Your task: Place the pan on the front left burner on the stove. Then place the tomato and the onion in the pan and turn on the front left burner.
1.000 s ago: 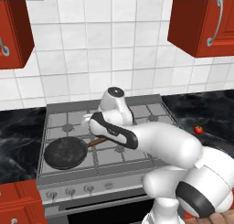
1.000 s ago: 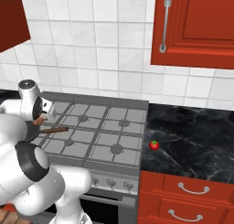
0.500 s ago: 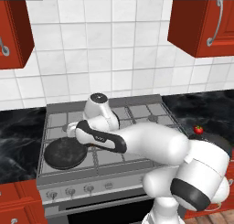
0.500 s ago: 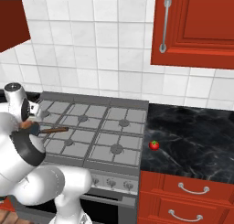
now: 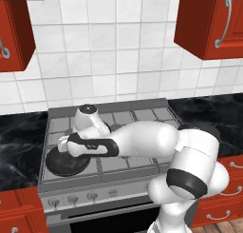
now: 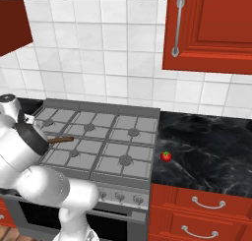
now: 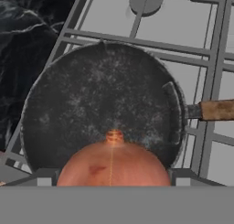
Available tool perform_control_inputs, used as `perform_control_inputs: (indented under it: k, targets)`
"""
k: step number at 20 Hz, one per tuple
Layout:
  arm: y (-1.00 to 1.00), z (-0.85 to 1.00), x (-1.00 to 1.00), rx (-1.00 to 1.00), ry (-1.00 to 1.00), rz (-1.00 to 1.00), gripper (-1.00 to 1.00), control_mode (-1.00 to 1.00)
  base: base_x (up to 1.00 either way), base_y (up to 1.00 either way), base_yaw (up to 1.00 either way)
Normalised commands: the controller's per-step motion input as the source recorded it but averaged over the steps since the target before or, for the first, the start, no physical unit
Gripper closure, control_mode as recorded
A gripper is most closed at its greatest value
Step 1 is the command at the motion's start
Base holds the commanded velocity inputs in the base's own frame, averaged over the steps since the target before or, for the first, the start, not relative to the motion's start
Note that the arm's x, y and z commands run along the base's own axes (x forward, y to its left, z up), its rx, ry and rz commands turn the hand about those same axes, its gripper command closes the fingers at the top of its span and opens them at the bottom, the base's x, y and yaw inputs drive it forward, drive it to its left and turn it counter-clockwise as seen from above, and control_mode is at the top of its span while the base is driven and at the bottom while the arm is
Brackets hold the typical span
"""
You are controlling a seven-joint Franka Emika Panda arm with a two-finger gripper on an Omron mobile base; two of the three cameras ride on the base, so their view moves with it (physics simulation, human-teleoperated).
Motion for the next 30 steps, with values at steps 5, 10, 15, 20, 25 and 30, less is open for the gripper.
perform_control_inputs:
  k: [5,10,15,20,25,30]
  targets:
    - [0.47,-0.27,0.11,-0.03,0.04,0.04,1.00,-1.00,0.00,0.00,0.00]
    - [0.46,-0.25,0.22,-0.02,0.05,0.03,1.00,-1.00,0.00,0.00,0.00]
    - [0.34,-0.32,0.29,-0.02,0.04,0.03,1.00,-1.00,0.00,0.00,0.00]
    - [0.26,-0.35,0.23,-0.02,0.03,0.01,1.00,-1.00,0.00,0.00,0.00]
    - [0.33,-0.29,0.08,-0.05,0.04,0.00,1.00,-1.00,0.00,0.00,0.00]
    - [0.17,-0.15,0.00,-0.04,0.05,0.00,-1.00,-1.00,0.00,0.00,0.00]
